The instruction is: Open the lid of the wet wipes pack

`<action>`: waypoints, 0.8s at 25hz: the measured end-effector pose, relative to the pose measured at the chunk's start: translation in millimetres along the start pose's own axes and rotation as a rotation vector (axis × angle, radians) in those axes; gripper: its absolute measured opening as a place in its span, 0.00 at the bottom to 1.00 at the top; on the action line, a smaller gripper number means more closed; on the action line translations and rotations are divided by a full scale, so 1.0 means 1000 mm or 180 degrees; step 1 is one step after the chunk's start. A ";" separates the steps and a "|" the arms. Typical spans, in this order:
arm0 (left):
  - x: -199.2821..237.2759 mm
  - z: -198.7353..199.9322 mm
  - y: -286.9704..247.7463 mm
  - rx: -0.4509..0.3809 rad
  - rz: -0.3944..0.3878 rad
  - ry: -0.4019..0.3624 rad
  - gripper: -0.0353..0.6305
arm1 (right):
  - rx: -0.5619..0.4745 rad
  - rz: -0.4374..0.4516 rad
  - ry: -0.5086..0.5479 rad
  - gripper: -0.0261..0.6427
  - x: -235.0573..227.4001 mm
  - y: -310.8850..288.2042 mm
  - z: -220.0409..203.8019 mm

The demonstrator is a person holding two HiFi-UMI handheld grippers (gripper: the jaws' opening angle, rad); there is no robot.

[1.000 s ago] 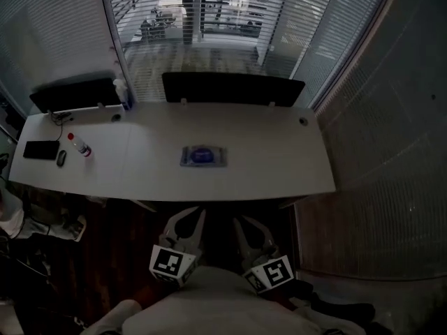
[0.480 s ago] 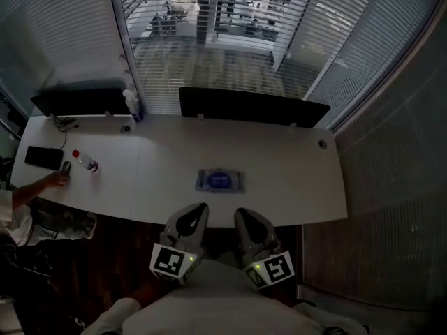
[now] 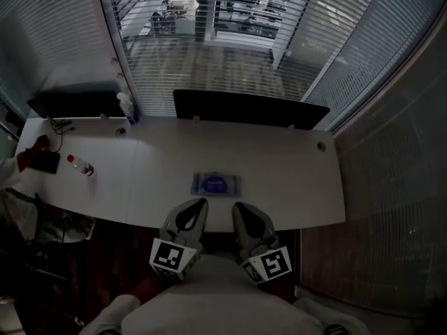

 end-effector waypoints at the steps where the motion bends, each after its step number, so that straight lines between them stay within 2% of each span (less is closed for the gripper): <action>1: 0.000 0.001 -0.003 0.0005 0.0012 0.0023 0.06 | 0.0015 0.0005 0.0014 0.04 -0.003 -0.001 0.001; 7: -0.002 -0.010 -0.015 0.0038 0.0045 0.0094 0.06 | 0.0091 -0.0033 0.0147 0.04 -0.022 0.000 -0.004; 9: -0.002 -0.010 -0.021 0.0095 0.0044 0.0161 0.06 | 0.0153 -0.0072 0.0263 0.04 -0.031 -0.003 -0.012; 12: 0.009 -0.014 -0.034 0.0160 0.0061 0.0110 0.06 | 0.0322 -0.0062 0.0457 0.04 -0.042 -0.018 -0.029; 16: 0.035 -0.035 -0.061 0.0420 0.0187 0.0198 0.06 | 0.0471 -0.0076 0.0523 0.04 -0.061 -0.045 -0.051; 20: 0.038 -0.072 -0.068 0.0644 0.0229 0.0385 0.06 | 0.0762 -0.0042 0.0730 0.04 -0.070 -0.054 -0.088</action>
Point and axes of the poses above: the fingertips, and each gripper's own axes: y backward along the fingers, x to its left, z out of its top, the point moved 3 cm from there along y, backward along the fingers, and after that the axes turned 7 degrees about x, right-handed, at the moved point
